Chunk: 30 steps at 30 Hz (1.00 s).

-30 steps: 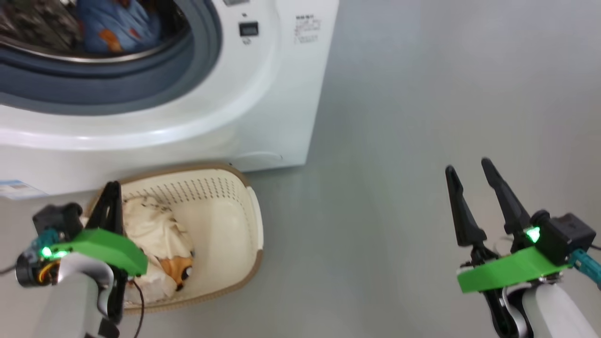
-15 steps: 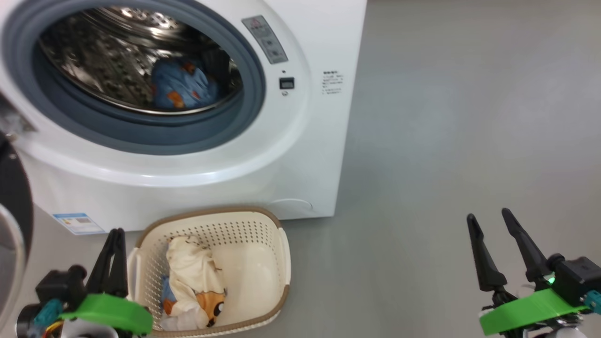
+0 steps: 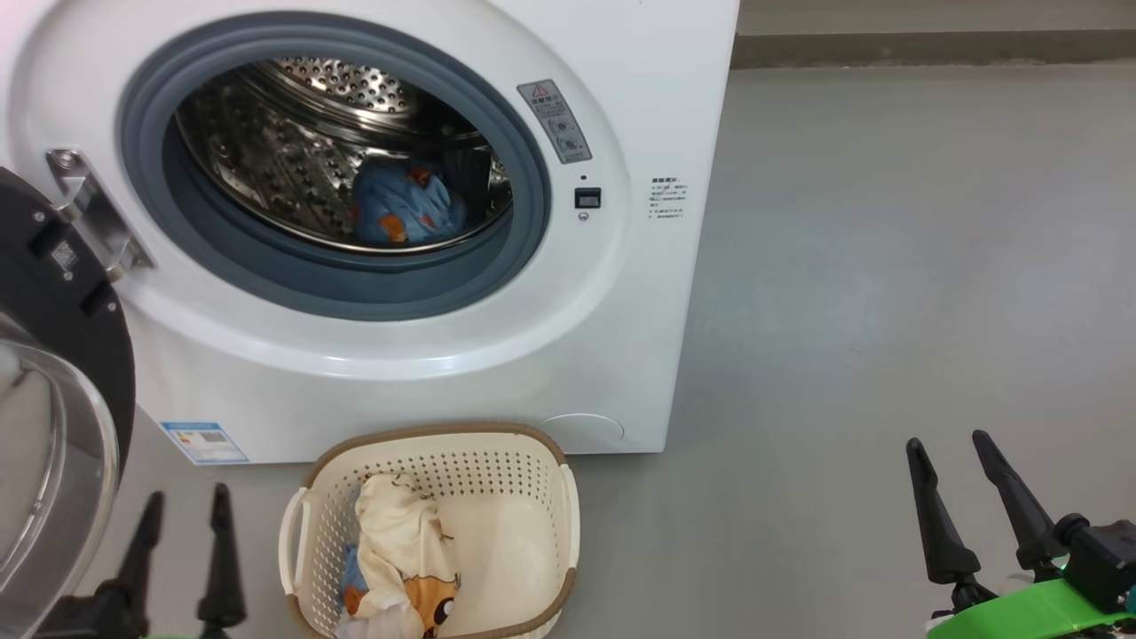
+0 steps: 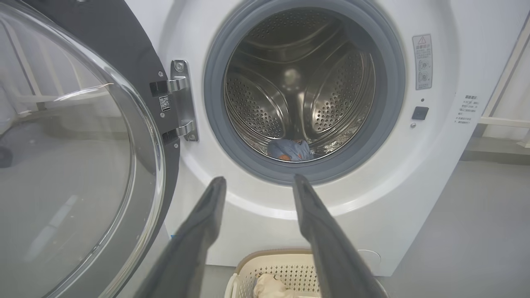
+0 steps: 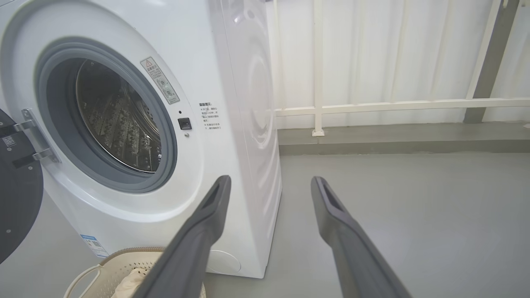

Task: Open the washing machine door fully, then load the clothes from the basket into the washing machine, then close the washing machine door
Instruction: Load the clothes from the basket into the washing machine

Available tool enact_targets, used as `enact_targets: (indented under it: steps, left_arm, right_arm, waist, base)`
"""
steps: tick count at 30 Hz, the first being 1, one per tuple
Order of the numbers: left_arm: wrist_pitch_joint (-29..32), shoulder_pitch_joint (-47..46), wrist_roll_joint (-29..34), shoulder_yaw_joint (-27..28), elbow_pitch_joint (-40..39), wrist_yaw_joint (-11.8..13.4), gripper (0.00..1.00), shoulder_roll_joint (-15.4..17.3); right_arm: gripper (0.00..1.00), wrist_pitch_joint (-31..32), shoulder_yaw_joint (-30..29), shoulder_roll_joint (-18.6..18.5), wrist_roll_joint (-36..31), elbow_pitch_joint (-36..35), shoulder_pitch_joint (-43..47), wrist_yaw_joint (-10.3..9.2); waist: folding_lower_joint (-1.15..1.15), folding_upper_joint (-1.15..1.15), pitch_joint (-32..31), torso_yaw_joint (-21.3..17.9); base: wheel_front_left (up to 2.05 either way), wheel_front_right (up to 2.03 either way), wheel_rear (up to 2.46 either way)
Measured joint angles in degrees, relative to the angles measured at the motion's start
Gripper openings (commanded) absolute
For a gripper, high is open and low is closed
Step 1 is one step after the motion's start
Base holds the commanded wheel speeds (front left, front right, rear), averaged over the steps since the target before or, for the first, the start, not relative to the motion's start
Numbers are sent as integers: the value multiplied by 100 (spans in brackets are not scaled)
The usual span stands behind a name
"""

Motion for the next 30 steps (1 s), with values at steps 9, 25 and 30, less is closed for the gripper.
enact_targets:
  steps: [9, 25, 30]
  left_arm:
    - [0, 108, 66, 57, -160, -1, 100, -112]
    - [1, 42, 81, 67, 105, -52, 100, -113]
    - [1, -192, 80, 9, 539, -53, 100, -99]
  right_arm:
    - [100, 0, -37, 0, 0, -16, -1, 0]
    - [100, 0, -41, 41, 0, -66, -36, 0]
    - [100, 1, -18, 94, 0, -80, -224, 0]
  waist:
    - [1, 0, 44, 3]
    - [1, 0, 384, -53]
    - [1, 0, 568, -87]
  base:
    - [0, 0, 0]
    - [0, 0, 0]
    - [0, 0, 0]
